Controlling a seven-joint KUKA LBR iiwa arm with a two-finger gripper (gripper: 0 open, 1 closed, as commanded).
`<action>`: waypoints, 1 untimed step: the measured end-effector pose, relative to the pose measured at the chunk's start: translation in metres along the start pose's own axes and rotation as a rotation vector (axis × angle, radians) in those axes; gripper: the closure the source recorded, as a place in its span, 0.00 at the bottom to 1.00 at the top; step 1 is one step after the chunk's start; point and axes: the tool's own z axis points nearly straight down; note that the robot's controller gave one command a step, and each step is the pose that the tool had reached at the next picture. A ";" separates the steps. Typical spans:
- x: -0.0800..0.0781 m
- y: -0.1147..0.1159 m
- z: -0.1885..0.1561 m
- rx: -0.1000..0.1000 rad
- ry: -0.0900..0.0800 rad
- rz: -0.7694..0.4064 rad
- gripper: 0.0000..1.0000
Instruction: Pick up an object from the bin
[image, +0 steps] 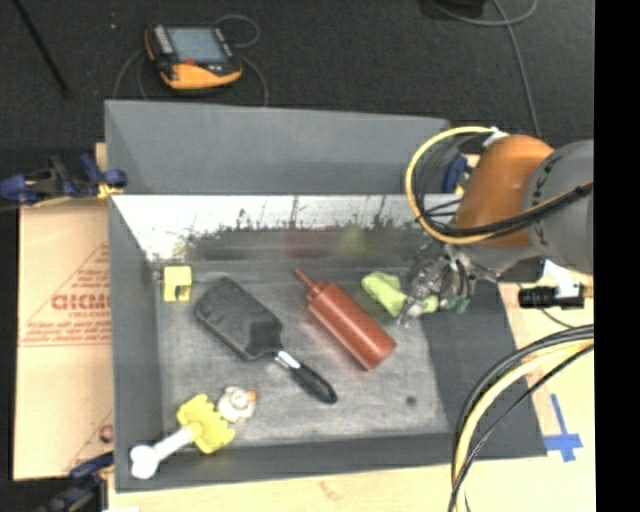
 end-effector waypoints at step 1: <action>-0.001 0.000 -0.010 -0.001 -0.001 -0.001 1.00</action>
Offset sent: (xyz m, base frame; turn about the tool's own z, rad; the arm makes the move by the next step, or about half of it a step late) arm 0.0000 0.0001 0.0475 0.0000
